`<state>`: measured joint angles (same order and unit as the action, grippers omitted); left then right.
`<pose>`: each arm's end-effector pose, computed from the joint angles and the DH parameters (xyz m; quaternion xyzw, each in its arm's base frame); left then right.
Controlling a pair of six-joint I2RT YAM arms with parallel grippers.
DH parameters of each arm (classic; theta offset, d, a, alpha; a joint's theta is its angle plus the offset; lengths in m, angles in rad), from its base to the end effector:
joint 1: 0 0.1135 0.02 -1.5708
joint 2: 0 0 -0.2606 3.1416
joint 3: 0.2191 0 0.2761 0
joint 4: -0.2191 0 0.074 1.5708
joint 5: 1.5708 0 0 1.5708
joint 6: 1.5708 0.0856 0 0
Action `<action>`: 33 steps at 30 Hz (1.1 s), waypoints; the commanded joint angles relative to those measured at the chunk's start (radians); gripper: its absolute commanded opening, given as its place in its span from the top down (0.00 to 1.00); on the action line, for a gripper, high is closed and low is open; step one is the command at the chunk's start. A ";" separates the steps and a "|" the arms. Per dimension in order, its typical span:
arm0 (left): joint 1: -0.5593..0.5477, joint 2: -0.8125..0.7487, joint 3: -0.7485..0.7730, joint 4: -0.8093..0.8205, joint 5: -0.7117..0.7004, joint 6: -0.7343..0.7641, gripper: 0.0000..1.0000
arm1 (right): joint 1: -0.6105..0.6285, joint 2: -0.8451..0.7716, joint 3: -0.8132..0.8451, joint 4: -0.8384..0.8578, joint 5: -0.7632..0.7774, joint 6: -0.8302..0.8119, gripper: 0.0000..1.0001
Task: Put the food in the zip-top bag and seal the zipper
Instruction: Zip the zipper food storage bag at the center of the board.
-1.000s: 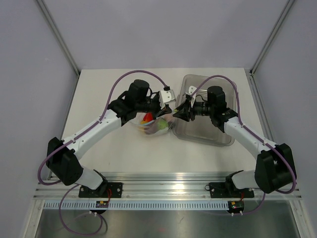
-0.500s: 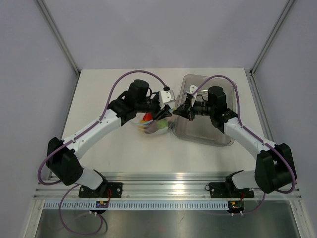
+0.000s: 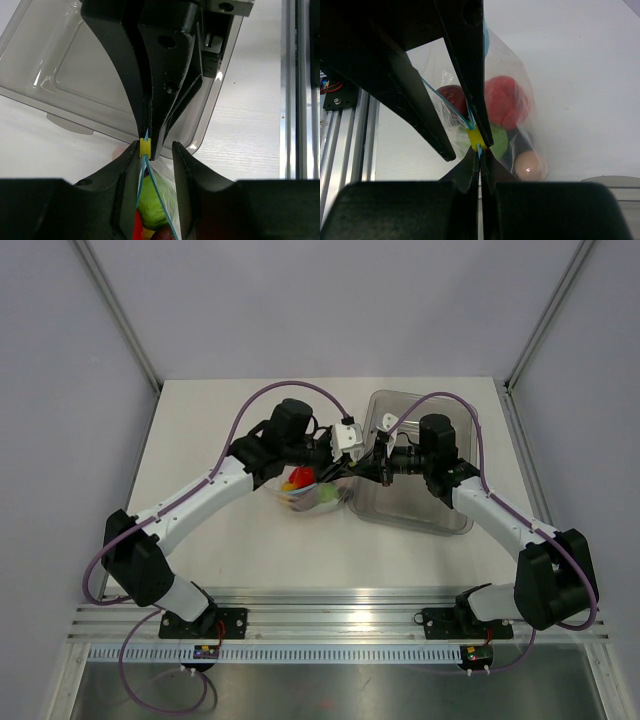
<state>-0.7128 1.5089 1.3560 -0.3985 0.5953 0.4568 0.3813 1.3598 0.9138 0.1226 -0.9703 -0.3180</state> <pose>0.2733 -0.2997 0.3160 0.5800 0.6168 -0.3134 0.4300 0.2990 0.1960 0.2673 -0.5019 0.5813 0.3947 0.5044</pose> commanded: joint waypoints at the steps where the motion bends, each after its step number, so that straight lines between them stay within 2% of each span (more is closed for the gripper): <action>1: -0.010 0.011 0.048 -0.005 0.027 0.016 0.69 | -0.005 -0.007 0.051 0.017 -0.030 -0.015 1.00; 7: -0.010 0.013 0.048 -0.011 0.023 0.017 0.76 | -0.004 -0.004 0.060 0.000 -0.034 -0.021 1.00; 10: -0.010 0.019 0.051 -0.019 0.024 0.020 0.92 | -0.004 -0.007 0.060 -0.001 -0.033 -0.024 1.00; 11: -0.010 0.020 0.052 -0.029 0.021 0.025 1.00 | -0.005 -0.008 0.060 -0.001 -0.028 -0.027 1.00; 16: -0.004 0.004 0.032 -0.039 -0.003 0.034 1.00 | -0.019 -0.030 0.027 0.025 0.028 -0.023 1.00; 19: 0.019 -0.024 -0.006 -0.025 -0.014 0.033 1.00 | -0.067 -0.057 -0.029 0.129 0.007 0.067 1.00; 22: 0.056 -0.050 -0.052 -0.017 -0.023 0.022 1.00 | -0.105 -0.074 -0.072 0.254 0.004 0.137 1.00; 27: 0.130 -0.095 -0.119 -0.010 -0.014 -0.009 1.00 | -0.119 -0.067 -0.085 0.301 0.024 0.171 1.00; 33: 0.226 -0.200 -0.196 -0.048 -0.084 -0.055 1.00 | -0.125 -0.039 -0.092 0.396 0.077 0.246 1.00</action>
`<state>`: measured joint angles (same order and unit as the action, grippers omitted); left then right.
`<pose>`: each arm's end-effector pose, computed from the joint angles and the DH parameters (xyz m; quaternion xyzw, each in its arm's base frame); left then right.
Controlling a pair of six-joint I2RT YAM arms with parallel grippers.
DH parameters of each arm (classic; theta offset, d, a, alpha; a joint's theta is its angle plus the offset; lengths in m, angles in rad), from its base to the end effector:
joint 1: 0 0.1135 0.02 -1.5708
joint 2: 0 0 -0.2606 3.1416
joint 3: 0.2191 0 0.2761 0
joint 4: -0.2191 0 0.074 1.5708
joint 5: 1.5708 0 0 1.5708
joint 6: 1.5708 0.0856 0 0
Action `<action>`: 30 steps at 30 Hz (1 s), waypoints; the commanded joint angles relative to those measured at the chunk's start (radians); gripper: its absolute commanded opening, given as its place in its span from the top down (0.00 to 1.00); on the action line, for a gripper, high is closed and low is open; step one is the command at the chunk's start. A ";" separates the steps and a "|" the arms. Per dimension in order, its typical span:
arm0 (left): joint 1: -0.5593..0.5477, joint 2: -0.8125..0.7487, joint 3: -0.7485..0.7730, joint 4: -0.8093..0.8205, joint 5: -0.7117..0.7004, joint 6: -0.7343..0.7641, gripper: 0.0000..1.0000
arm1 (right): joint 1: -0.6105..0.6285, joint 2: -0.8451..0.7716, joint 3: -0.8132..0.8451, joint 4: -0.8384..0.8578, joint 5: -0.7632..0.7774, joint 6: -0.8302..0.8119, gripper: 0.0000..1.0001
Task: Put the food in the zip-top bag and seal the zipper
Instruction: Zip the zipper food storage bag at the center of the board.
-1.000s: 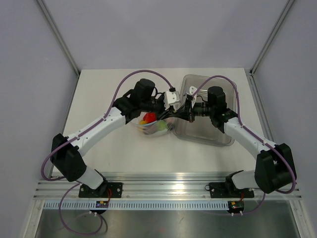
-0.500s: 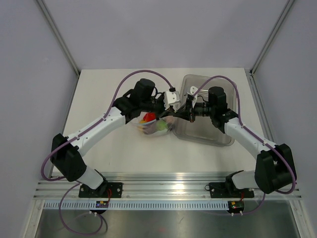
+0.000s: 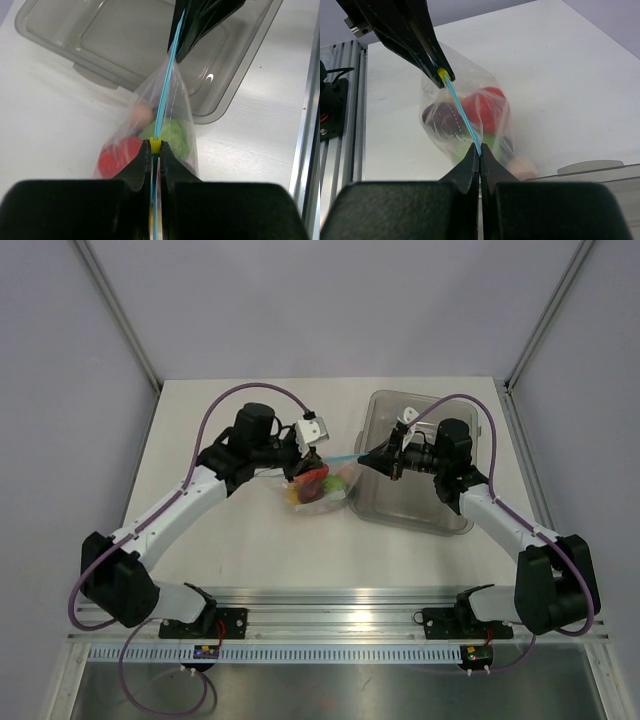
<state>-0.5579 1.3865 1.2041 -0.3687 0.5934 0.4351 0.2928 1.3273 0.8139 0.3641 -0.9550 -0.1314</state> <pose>0.2900 -0.2374 0.3039 0.5231 0.6659 -0.2833 0.4502 0.3087 0.1660 0.2680 -0.4348 0.5949 0.3939 0.5495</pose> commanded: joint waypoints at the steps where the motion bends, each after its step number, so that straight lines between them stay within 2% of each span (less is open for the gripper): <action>1: 0.085 -0.099 -0.081 -0.078 -0.101 -0.042 1.00 | -0.037 -0.004 0.010 0.162 0.065 0.067 1.00; 6: 0.145 -0.256 -0.196 -0.047 -0.207 -0.097 1.00 | -0.037 0.027 0.034 0.179 0.087 0.095 1.00; 19: 0.274 -0.489 -0.368 -0.035 -0.401 -0.205 1.00 | -0.038 0.135 0.106 0.271 0.119 0.184 1.00; 30: 0.351 -0.555 -0.425 -0.006 -0.443 -0.242 1.00 | -0.041 0.202 0.149 0.351 0.111 0.249 1.00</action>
<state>-0.2600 0.8612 0.7918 -0.3462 0.3119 0.1928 0.2947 1.5208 0.9009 0.6022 -0.9199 0.0967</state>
